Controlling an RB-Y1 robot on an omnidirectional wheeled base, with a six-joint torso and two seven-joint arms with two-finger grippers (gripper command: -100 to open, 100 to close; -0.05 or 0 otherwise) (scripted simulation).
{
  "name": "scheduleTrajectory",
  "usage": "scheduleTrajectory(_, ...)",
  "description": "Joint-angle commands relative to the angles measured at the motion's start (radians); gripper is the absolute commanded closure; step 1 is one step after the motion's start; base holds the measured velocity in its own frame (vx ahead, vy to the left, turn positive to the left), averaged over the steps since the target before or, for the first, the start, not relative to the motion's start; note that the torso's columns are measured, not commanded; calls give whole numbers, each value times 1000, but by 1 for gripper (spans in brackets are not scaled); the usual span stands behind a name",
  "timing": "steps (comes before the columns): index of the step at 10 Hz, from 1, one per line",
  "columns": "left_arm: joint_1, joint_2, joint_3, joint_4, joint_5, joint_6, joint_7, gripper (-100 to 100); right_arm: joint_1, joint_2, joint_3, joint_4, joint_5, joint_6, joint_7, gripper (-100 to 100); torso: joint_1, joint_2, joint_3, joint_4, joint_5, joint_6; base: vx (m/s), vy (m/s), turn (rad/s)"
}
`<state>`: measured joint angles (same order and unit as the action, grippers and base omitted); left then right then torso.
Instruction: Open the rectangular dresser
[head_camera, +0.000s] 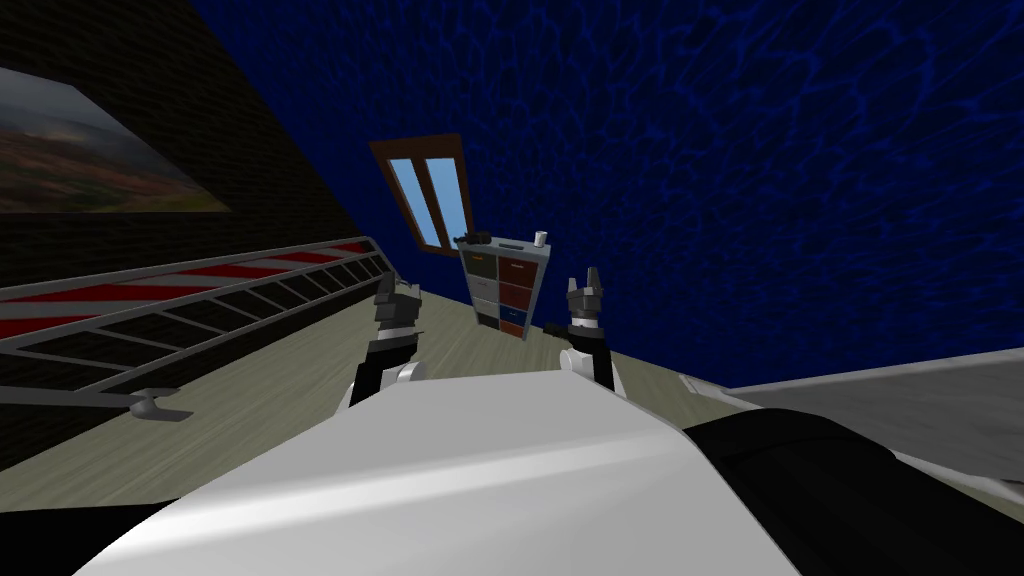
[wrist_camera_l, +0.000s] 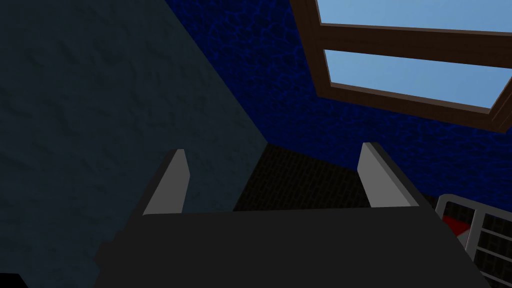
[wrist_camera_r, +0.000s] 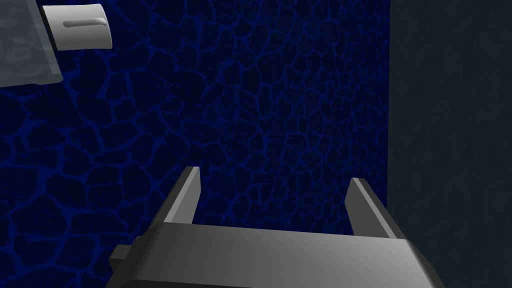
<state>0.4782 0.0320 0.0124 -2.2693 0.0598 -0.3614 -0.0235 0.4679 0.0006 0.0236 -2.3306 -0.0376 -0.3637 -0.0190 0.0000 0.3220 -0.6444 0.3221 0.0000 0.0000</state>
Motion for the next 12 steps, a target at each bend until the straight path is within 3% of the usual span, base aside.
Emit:
scheduleTrajectory(1, 0, 0, 0, 0, 0, 0, 0, 0, 0, 0, 0, 0, 0, 0, 0, 0, 0, 74, -147, 74, 0, 0, 0, 0, 0)
scheduleTrajectory(4, 0, 0, 0, 0, 0, 0, 0, 0, 0, 0, 0, 0, 0, 0, 0, 0, 0, 296, -590, 295, 0, 0, 0, 0, 0)
scheduleTrajectory(5, -4, 44, -2, -7, -1, 20, 2, -100, 0, 0, 0, 0, 0, 0, 0, 0, 0, 369, -738, 369, 0, 0, 43, 3, -47)
scheduleTrajectory(7, -13, 81, -7, -22, -2, 63, 7, -100, 0, 0, 0, 0, 0, 0, 0, 0, 1, 409, -828, 411, 0, 0, 103, 8, -75)
scheduleTrajectory(12, -31, 100, -17, -51, -4, 152, 17, -100, 0, 0, 0, 0, 0, 0, 0, 0, 0, 419, -830, 417, 0, 0, 122, 12, -61)
